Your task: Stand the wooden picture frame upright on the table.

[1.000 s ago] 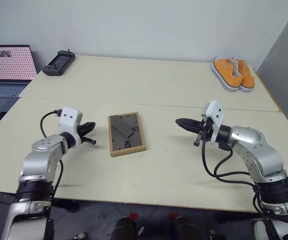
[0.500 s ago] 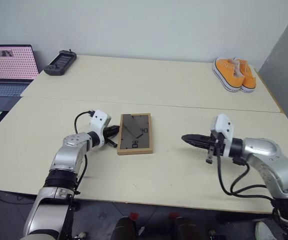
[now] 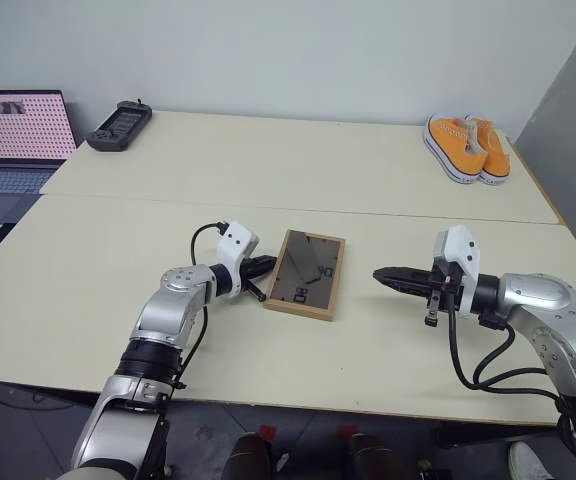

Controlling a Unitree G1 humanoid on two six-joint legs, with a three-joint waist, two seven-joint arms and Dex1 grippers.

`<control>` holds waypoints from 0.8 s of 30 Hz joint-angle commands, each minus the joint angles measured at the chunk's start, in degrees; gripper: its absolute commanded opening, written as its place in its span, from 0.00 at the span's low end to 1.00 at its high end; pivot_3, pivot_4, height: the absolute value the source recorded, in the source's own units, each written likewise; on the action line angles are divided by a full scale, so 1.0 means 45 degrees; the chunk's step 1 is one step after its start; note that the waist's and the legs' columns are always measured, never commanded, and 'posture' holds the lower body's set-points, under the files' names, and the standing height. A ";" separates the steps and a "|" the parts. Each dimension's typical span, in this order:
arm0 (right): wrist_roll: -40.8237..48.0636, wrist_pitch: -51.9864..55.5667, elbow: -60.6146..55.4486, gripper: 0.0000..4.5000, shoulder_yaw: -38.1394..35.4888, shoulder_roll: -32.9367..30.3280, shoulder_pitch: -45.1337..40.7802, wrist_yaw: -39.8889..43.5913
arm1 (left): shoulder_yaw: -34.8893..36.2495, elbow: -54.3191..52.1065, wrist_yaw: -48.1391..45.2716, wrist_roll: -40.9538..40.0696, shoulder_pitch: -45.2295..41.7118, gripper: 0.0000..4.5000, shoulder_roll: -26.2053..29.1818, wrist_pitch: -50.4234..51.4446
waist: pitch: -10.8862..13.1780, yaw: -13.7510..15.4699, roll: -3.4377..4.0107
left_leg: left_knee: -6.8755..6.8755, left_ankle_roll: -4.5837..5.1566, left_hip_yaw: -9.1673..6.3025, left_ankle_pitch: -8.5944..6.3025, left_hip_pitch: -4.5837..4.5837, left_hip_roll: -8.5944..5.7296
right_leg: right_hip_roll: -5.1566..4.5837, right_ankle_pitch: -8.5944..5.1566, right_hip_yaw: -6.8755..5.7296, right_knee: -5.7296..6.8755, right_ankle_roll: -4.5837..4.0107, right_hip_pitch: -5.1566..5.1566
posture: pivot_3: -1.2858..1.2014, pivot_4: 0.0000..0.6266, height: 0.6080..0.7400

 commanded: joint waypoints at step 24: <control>-0.0067 -0.0620 -0.0286 0.00 -0.0907 -0.1375 0.0718 0.0626 | 0.0256 -0.6252 -0.0737 -0.1616 0.1428 0.01 0.2786 0.4649 | 0.0004 -0.0107 0.0002 | 0.0008 0.0004 -0.0001 -0.0003 -0.0001 0.0010 | 0.0015 -0.0003 0.0013 -0.0004 0.0005 -0.0005 | 0.52 0.24 1.00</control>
